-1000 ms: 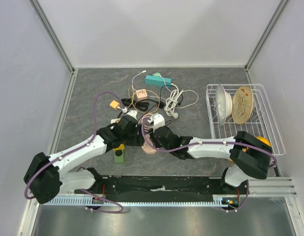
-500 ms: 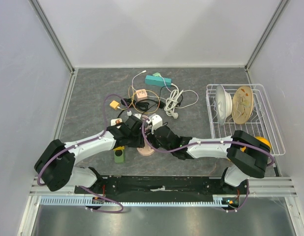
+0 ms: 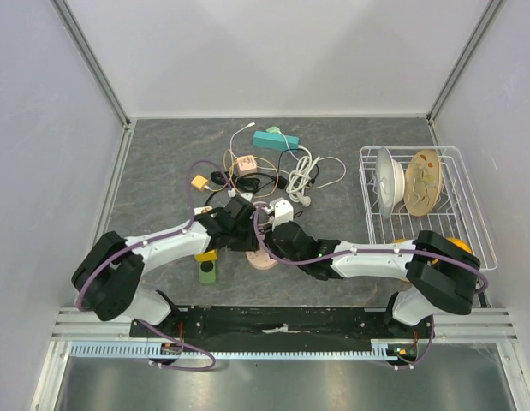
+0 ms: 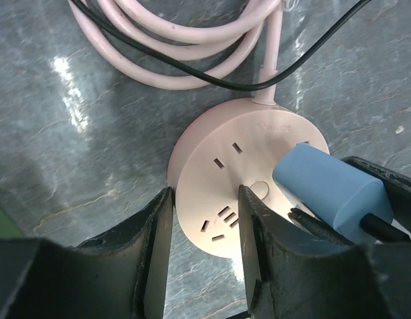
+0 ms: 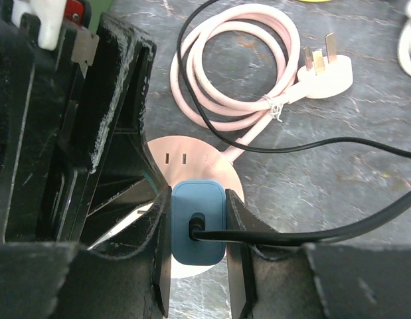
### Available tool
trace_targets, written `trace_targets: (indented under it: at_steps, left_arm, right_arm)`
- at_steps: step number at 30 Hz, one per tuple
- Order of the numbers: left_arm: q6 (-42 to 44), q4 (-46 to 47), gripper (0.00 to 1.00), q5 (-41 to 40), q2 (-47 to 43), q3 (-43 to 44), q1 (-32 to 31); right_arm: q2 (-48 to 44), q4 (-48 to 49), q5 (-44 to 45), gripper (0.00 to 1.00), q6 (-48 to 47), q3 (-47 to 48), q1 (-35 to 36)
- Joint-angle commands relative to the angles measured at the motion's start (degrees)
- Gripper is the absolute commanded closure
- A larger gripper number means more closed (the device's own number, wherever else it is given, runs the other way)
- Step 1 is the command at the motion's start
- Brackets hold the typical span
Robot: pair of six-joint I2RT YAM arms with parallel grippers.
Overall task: Insert the plug
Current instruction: Insert the plug into the socket.
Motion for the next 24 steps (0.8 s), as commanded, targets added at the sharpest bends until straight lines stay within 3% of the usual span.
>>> trace_targets:
  at_steps: [1,17,24]
  left_arm:
    - [1.2,8.2,0.55,0.9,5.4,0.1,-0.4]
    - [-7.5,10.5,0.56,-2.2,-0.3,-9.8,0.1]
    - [-8.6,11.4,0.57,-0.4,0.4,-10.4,0.1]
  right_arm:
    - [5.2,-24.2,-2.3,1.00,4.5,-4.0,3.0]
    - [14.6,-24.2,-1.5,1.00,5.5,-0.5,6.1]
    - [16.2,-19.5,-3.6,1.00,7.7,-4.3,6.3]
